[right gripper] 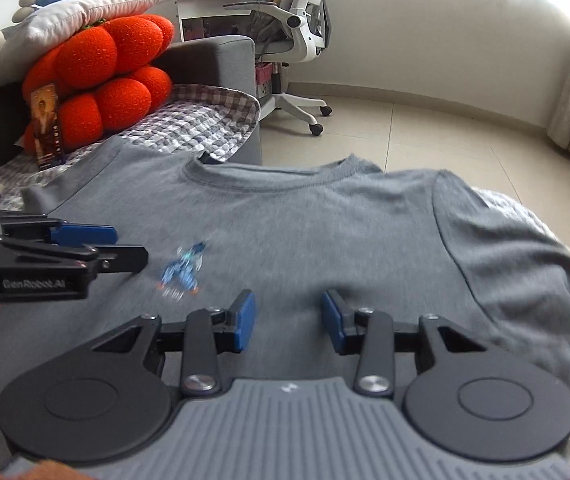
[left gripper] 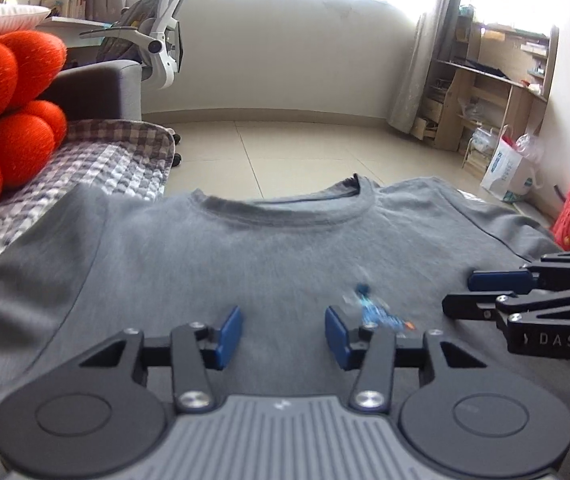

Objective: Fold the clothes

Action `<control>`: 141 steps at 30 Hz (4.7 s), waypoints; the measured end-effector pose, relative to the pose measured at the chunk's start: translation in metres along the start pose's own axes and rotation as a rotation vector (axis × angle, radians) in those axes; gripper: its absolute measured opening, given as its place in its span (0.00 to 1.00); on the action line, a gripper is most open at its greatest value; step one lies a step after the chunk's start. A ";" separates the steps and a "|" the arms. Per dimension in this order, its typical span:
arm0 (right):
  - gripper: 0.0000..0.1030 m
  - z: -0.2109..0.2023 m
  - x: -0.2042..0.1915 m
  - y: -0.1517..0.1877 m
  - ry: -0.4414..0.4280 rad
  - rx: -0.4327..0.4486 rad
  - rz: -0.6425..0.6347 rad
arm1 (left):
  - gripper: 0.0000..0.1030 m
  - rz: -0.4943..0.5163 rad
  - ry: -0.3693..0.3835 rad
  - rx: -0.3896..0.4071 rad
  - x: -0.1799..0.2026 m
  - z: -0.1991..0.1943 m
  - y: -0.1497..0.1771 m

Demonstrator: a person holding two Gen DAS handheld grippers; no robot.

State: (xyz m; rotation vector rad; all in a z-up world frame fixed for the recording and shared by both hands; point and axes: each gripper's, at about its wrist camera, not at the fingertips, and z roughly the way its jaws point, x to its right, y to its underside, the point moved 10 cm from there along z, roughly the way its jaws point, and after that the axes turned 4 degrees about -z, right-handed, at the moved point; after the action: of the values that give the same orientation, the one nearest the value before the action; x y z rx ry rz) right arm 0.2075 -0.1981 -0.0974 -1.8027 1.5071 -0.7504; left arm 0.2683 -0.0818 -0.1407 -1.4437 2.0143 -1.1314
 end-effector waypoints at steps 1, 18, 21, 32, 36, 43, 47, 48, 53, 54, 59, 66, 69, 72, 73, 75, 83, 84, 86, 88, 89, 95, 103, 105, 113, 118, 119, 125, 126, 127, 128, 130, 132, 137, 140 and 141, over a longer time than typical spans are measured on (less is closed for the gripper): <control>0.41 0.007 0.001 -0.006 0.005 0.003 -0.008 | 0.45 0.007 -0.004 0.004 -0.001 0.007 -0.006; 0.45 0.101 0.031 -0.072 -0.007 0.027 0.049 | 0.44 -0.062 0.000 -0.028 -0.031 0.097 -0.069; 0.45 0.106 0.032 -0.077 -0.002 0.021 0.055 | 0.44 -0.100 -0.022 -0.034 -0.032 0.101 -0.073; 0.48 0.037 0.082 -0.069 -0.035 0.000 0.147 | 0.50 -0.134 0.078 -0.060 0.015 0.095 -0.091; 0.49 0.000 0.129 -0.058 0.000 0.015 0.198 | 0.52 -0.110 0.156 -0.099 0.049 0.106 -0.096; 0.49 -0.054 0.211 -0.022 0.078 0.078 0.314 | 0.55 -0.073 0.191 -0.116 0.103 0.134 -0.095; 0.49 -0.063 0.235 0.004 0.087 0.081 0.379 | 0.54 -0.079 0.228 -0.068 0.128 0.131 -0.096; 0.49 -0.065 0.241 0.011 0.088 0.081 0.395 | 0.53 -0.076 0.233 -0.061 0.133 0.129 -0.095; 0.48 -0.065 0.244 0.032 0.026 0.067 0.473 | 0.50 -0.039 0.314 -0.028 0.162 0.101 -0.083; 0.48 -0.064 0.244 0.034 0.015 0.066 0.486 | 0.49 -0.031 0.334 -0.026 0.167 0.095 -0.080; 0.47 -0.069 0.250 0.040 -0.023 0.079 0.559 | 0.45 0.015 0.431 -0.040 0.195 0.069 -0.066; 0.43 -0.076 0.264 0.049 0.023 0.079 0.532 | 0.46 0.172 0.534 -0.056 0.243 0.037 -0.051; 0.42 -0.073 0.262 0.054 0.012 0.073 0.523 | 0.47 0.270 0.569 -0.059 0.261 0.027 -0.041; 0.42 -0.070 0.261 0.056 -0.003 0.081 0.514 | 0.47 0.374 0.581 -0.057 0.274 0.022 -0.031; 0.41 -0.068 0.261 0.056 -0.002 0.083 0.508 | 0.47 0.410 0.577 -0.061 0.278 0.023 -0.028; 0.38 -0.065 0.260 0.055 0.002 0.088 0.497 | 0.46 0.470 0.563 -0.077 0.282 0.026 -0.020; 0.24 -0.062 0.258 0.046 -0.026 0.152 0.441 | 0.12 0.480 0.507 -0.129 0.284 0.040 -0.003; 0.12 -0.062 0.257 0.044 -0.027 0.156 0.428 | 0.08 0.466 0.502 -0.130 0.284 0.042 -0.002; 0.01 -0.062 0.258 0.038 0.008 0.175 0.395 | 0.08 0.422 0.512 -0.107 0.287 0.041 -0.004; 0.01 -0.064 0.260 0.030 0.066 0.205 0.357 | 0.08 0.372 0.531 -0.086 0.290 0.039 -0.007; 0.00 -0.064 0.261 0.028 0.092 0.211 0.341 | 0.08 0.346 0.548 -0.089 0.291 0.041 -0.006; 0.00 -0.042 0.266 0.038 0.177 0.119 0.277 | 0.13 0.252 0.617 -0.134 0.291 0.054 0.003; 0.17 -0.052 0.264 0.039 0.150 0.102 0.295 | 0.41 0.177 0.677 -0.085 0.273 0.045 -0.015; 0.31 -0.058 0.262 0.038 0.156 0.108 0.294 | 0.41 0.152 0.644 -0.074 0.261 0.049 -0.025; 0.40 -0.082 0.257 0.010 0.174 0.214 0.280 | 0.40 0.097 0.407 -0.048 0.213 0.103 -0.050; 0.40 -0.078 0.228 -0.003 0.084 0.195 0.237 | 0.40 0.038 0.407 -0.045 0.211 0.115 -0.057; 0.40 -0.075 0.218 -0.003 0.058 0.185 0.215 | 0.40 0.038 0.404 -0.044 0.211 0.116 -0.057; 0.35 -0.053 0.171 0.015 -0.018 0.068 0.097 | 0.41 -0.001 0.418 -0.044 0.208 0.121 -0.057; 0.33 -0.049 0.168 0.023 -0.010 0.031 0.090 | 0.41 -0.014 0.424 -0.046 0.207 0.122 -0.057; 0.32 -0.049 0.167 0.030 -0.004 0.015 0.086 | 0.41 -0.026 0.430 -0.047 0.206 0.123 -0.058; 0.32 -0.053 0.165 0.035 0.002 0.018 0.073 | 0.41 -0.036 0.434 -0.049 0.205 0.124 -0.058; 0.32 -0.064 0.162 0.044 0.022 0.009 0.059 | 0.41 -0.053 0.441 -0.051 0.204 0.125 -0.058; 0.32 -0.075 0.157 0.052 0.049 -0.003 0.045 | 0.41 -0.067 0.446 -0.053 0.203 0.126 -0.058; 0.33 -0.090 0.152 0.065 0.073 0.006 0.068 | 0.41 -0.077 0.447 -0.054 0.202 0.127 -0.059; 0.31 -0.095 0.157 0.060 0.036 0.000 0.129 | 0.42 -0.067 0.435 -0.046 0.203 0.122 -0.061; 0.31 -0.097 0.158 0.057 0.034 0.001 0.135 | 0.43 -0.061 0.429 -0.039 0.202 0.118 -0.062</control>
State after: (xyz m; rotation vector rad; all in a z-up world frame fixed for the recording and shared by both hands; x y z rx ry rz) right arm 0.1251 -0.3726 -0.0804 -1.6757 1.6324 -0.7182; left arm 0.3134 -0.3197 -0.1359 -1.3768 2.2947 -1.5436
